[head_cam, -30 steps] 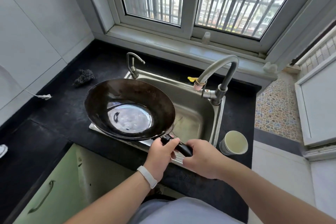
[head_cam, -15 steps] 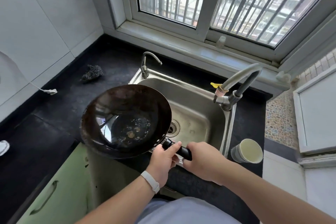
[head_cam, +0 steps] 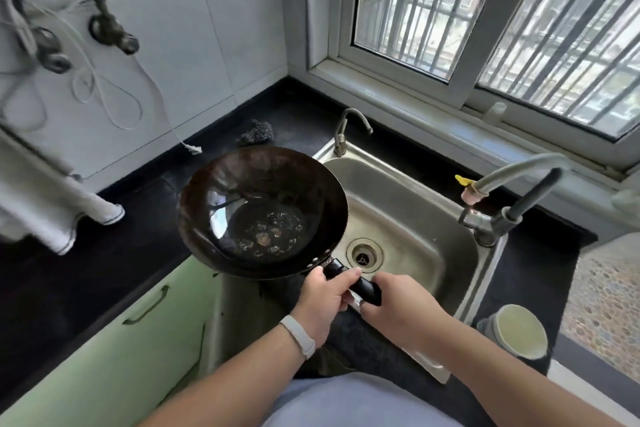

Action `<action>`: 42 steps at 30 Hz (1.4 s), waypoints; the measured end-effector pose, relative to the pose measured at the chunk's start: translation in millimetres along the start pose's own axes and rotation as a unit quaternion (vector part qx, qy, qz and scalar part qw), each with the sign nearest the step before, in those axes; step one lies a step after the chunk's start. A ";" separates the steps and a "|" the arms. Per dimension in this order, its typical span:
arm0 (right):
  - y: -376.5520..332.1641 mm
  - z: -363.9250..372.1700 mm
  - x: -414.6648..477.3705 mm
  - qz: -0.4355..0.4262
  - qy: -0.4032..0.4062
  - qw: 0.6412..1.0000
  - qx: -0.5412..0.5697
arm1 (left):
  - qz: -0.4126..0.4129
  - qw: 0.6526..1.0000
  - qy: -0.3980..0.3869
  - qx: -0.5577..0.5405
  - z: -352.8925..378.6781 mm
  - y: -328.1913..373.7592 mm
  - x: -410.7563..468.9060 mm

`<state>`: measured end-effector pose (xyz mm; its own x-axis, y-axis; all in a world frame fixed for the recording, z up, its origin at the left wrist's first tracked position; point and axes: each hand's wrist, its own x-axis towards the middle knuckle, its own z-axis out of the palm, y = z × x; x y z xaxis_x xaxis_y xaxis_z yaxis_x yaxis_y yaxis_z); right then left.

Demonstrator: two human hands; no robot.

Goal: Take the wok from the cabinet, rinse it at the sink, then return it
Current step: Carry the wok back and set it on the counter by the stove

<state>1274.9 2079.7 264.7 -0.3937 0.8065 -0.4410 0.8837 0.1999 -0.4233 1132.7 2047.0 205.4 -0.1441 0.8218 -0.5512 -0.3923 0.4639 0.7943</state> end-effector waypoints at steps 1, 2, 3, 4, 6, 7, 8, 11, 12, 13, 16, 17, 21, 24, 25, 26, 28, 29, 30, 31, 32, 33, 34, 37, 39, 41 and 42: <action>1.3 -0.2 -4.9 -0.012 -0.003 1.000 0.002 | 0.007 1.000 0.013 -0.001 1.3 -2.2 -7.3; 2.6 -0.5 -10.3 -0.024 -0.006 1.000 0.004 | 0.014 1.000 0.026 -0.003 3.1 -4.9 -15.1; 3.9 -0.8 -16.2 -0.035 -0.008 0.999 0.004 | 0.021 0.999 0.039 -0.006 4.8 -7.5 -23.1; 5.6 -0.7 -22.5 -0.047 -0.013 0.999 0.003 | 0.030 0.998 0.051 -0.011 7.1 -10.3 -32.2; 7.2 -1.7 -36.7 -0.075 -0.024 0.997 -0.006 | 0.047 0.996 0.074 -0.017 11.7 -17.0 -51.3; 7.3 -2.3 -44.7 -0.091 -0.030 0.995 -0.011 | 0.054 0.994 0.087 -0.024 14.1 -21.3 -61.5; 7.4 -2.2 -52.7 -0.106 -0.037 0.994 -0.011 | 0.061 0.993 0.099 -0.033 16.3 -26.0 -71.7; 6.4 5.4 -72.9 -0.148 -0.052 0.987 -0.015 | 0.082 0.984 0.145 -0.060 18.1 -39.1 -102.8; 4.6 10.1 -78.3 -0.157 -0.056 0.986 -0.013 | 0.087 0.981 0.161 -0.067 16.9 -42.9 -112.9; 1.5 15.5 -83.9 -0.166 -0.059 0.984 -0.011 | 0.092 0.977 0.176 -0.074 14.7 -46.5 -123.8; -12.6 33.8 -101.3 -0.204 -0.071 0.976 -0.022 | 0.105 0.965 0.224 -0.084 0.6 -59.3 -156.9; -18.2 39.2 -107.2 -0.218 -0.079 0.972 -0.026 | 0.109 0.961 0.239 -0.089 -5.2 -63.5 -168.0; -42.6 57.7 -127.6 -0.277 -0.109 0.953 -0.052 | 0.121 0.942 0.291 -0.114 -27.7 -77.2 -209.9; -67.0 73.0 -145.6 -0.315 -0.134 0.937 -0.069 | 0.132 0.929 0.317 -0.142 -46.9 -88.3 -239.8; -76.0 78.4 -152.9 -0.326 -0.143 0.932 -0.076 | 0.134 0.923 0.329 -0.149 -54.1 -92.4 -250.4; -85.4 84.3 -160.9 -0.337 -0.151 0.926 -0.081 | 0.137 0.917 0.342 -0.154 -61.3 -96.6 -261.3; -104.2 99.0 -177.1 -0.355 -0.165 0.916 -0.085 | 0.144 0.905 0.364 -0.163 -76.5 -105.4 -284.8; -112.5 108.7 -184.5 -0.362 -0.174 0.912 -0.087 | 0.148 0.900 0.373 -0.169 -84.8 -110.3 -297.0; -120.3 119.8 -191.1 -0.367 -0.183 0.907 -0.095 | 0.151 0.896 0.380 -0.172 -93.3 -116.0 -310.1; -128.8 131.4 -198.5 -0.372 -0.188 0.902 -0.108 | 0.154 0.893 0.385 -0.174 -102.4 -122.3 -323.6; -138.0 143.8 -206.7 -0.377 -0.191 0.898 -0.116 | 0.158 0.890 0.391 -0.175 -112.0 -129.2 -337.3; -147.7 157.3 -215.7 -0.383 -0.197 0.894 -0.123 | 0.161 0.886 0.397 -0.179 -122.5 -136.9 -351.4; -158.3 171.2 -225.4 -0.387 -0.204 0.890 -0.130 | 0.164 0.880 0.405 -0.186 -133.6 -144.8 -366.2; -196.8 216.5 -264.8 -0.403 -0.214 0.876 -0.155 | 0.170 0.860 0.428 -0.219 -171.7 -171.4 -416.5; -223.0 248.8 -296.6 -0.413 -0.215 0.868 -0.174 | 0.167 0.848 0.445 -0.236 -200.0 -191.7 -453.4; -247.0 281.0 -329.5 -0.419 -0.220 0.860 -0.189 | 0.164 0.839 0.460 -0.239 -229.1 -213.2 -491.3; -259.0 296.7 -344.9 -0.421 -0.227 0.856 -0.195 | 0.166 0.837 0.464 -0.239 -243.7 -223.6 -509.7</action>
<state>1106.7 1584.7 291.7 -0.9123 0.0032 -0.4096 0.2204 0.8466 -0.4844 1072.4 1443.7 246.5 -0.8731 0.1659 -0.4584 -0.4780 -0.1066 0.8719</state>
